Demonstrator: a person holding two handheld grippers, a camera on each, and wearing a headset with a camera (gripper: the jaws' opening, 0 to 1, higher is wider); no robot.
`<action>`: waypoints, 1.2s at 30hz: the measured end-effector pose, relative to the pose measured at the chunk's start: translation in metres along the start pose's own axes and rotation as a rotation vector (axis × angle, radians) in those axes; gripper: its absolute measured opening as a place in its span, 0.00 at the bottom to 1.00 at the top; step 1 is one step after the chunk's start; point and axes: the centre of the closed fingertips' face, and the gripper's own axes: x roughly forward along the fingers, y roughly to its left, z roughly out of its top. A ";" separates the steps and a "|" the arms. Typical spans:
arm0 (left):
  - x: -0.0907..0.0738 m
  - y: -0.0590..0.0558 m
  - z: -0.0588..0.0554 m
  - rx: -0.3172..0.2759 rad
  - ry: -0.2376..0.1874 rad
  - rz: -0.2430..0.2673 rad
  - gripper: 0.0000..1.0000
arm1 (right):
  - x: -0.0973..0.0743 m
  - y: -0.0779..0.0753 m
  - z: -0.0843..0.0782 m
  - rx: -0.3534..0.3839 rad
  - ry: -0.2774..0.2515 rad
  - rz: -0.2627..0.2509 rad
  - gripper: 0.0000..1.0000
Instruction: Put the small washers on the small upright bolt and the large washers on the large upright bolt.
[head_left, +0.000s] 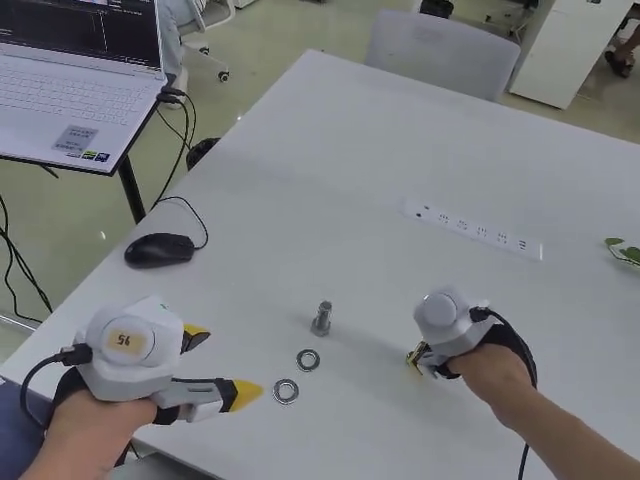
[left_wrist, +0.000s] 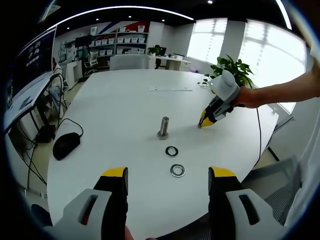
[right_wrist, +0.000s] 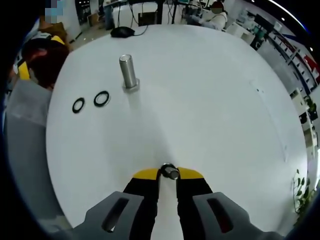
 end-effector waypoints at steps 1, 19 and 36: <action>0.000 0.000 0.000 0.002 0.000 0.000 0.64 | -0.001 0.001 0.000 0.000 -0.002 0.000 0.15; 0.002 -0.004 0.003 0.018 0.003 -0.010 0.64 | -0.040 -0.008 0.011 -0.024 -0.085 -0.082 0.24; 0.003 -0.006 0.001 0.015 0.007 -0.016 0.64 | -0.071 0.009 0.057 -0.153 -0.209 -0.103 0.25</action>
